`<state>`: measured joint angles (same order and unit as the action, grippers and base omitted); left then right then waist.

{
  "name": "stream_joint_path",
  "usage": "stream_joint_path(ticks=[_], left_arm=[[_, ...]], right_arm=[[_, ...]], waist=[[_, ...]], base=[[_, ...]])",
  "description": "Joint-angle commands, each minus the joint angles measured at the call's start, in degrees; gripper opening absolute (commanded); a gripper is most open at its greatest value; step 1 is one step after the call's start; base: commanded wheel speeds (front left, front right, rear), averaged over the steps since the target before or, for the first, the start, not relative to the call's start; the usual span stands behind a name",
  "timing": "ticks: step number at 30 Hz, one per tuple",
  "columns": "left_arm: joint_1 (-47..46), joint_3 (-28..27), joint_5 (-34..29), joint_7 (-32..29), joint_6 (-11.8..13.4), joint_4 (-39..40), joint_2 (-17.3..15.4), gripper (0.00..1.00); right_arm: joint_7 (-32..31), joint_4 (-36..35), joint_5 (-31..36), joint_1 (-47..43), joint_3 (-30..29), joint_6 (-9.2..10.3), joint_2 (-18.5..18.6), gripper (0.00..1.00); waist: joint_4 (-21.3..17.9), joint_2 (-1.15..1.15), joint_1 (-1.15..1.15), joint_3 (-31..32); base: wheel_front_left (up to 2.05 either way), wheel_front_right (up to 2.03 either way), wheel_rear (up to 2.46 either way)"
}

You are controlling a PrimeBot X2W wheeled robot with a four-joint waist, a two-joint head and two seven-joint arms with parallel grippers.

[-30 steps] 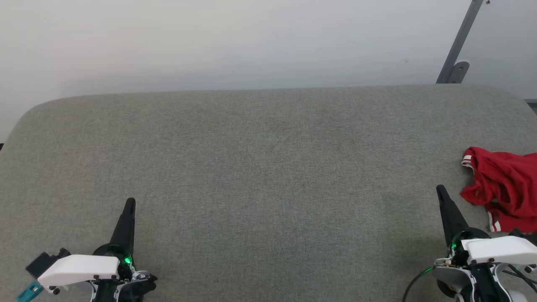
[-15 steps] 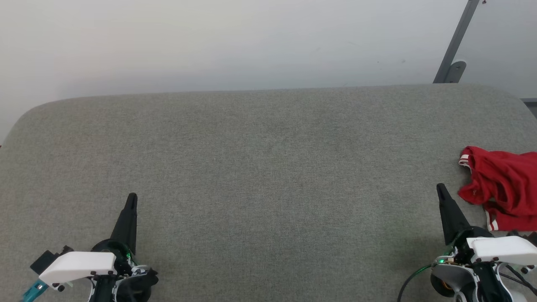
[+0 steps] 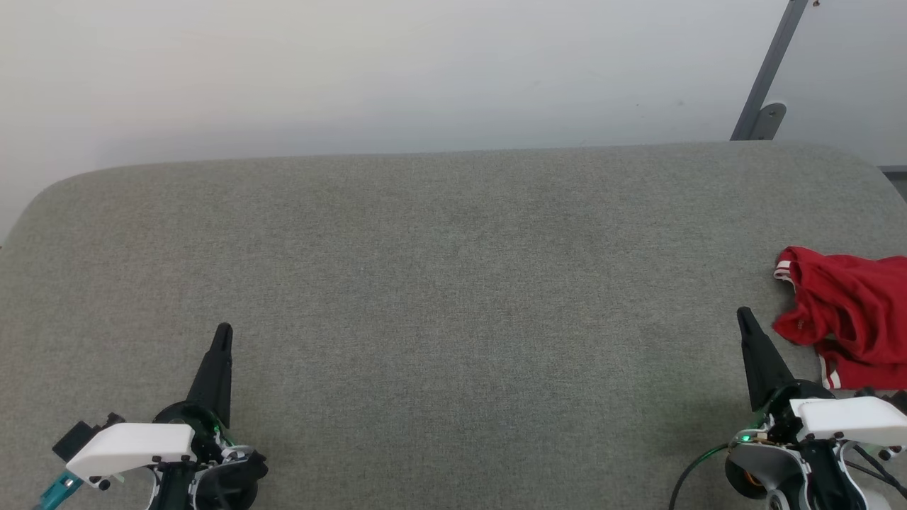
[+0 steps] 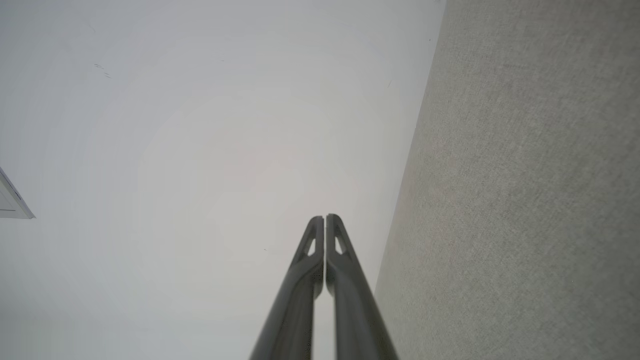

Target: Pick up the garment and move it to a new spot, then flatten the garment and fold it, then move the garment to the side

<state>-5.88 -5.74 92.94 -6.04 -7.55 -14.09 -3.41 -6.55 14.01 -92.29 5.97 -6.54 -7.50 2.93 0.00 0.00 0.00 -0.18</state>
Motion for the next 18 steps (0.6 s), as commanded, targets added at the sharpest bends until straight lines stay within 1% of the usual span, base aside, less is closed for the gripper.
stream_joint_path(ticks=[1,18], left_arm=[[-0.7,-0.2,0.1,-0.1,0.1,0.0,0.1,0.0],[-0.7,-0.4,-0.1,-0.3,0.1,0.0,0.2,0.0]], right_arm=[[-0.1,0.1,-0.2,0.5,0.0,0.02,-0.1,0.0],[-0.1,0.1,-0.2,0.5,0.0,0.02,-0.1,0.0]], waist=[[0.0,0.0,0.0,0.0],[0.0,0.0,0.0,0.0]], base=[[0.0,0.0,0.0],[0.0,0.0,0.0]])
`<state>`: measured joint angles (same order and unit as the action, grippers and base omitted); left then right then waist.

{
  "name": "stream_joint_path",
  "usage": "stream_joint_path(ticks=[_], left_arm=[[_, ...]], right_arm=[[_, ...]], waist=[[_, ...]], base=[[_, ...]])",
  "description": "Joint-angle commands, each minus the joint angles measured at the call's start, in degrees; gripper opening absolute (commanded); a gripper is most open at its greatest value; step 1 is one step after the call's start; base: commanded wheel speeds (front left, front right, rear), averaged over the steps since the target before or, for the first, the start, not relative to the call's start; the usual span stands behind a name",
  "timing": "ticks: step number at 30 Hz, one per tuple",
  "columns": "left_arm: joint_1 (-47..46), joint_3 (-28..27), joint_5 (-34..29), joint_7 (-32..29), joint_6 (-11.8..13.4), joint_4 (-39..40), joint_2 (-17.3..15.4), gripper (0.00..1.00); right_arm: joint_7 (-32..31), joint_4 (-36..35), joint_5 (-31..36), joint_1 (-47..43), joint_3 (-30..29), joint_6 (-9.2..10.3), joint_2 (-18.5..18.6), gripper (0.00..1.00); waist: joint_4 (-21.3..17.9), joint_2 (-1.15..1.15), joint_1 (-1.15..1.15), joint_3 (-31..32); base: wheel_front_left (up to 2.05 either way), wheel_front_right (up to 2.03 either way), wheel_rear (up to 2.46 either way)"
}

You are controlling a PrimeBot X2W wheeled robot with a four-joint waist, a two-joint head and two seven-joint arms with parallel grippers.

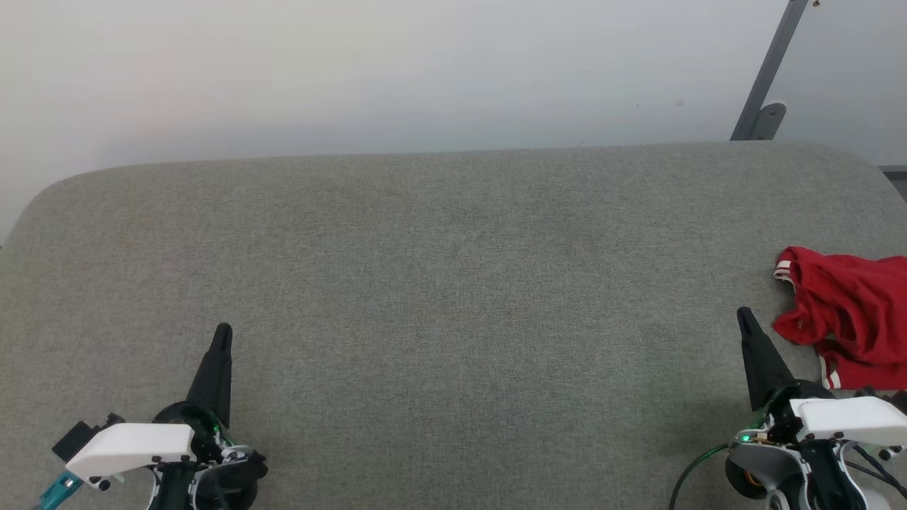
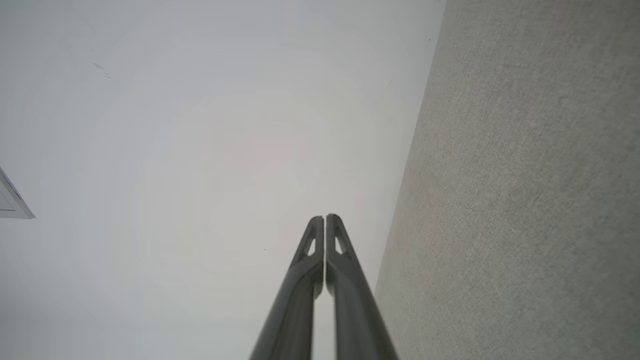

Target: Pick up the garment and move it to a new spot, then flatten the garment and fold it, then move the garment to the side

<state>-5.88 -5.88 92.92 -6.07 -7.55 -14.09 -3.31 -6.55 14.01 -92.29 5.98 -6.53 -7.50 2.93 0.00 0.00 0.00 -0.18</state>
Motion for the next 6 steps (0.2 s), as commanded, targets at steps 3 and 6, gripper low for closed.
stream_joint_path(ticks=[3,6], left_arm=[[-0.7,-0.3,-0.1,-0.3,0.1,0.0,0.2,0.0],[-0.7,-0.3,-0.2,-0.3,0.1,0.0,0.2,0.0]], right_arm=[[-0.1,0.1,-0.2,0.5,0.0,0.02,-0.1,0.0],[-0.1,0.1,-0.2,0.5,0.0,0.02,-0.1,0.0]], waist=[[0.0,0.0,0.0,0.0],[0.0,0.0,0.0,0.0]], base=[[0.0,0.0,0.0],[0.0,0.0,0.0]])
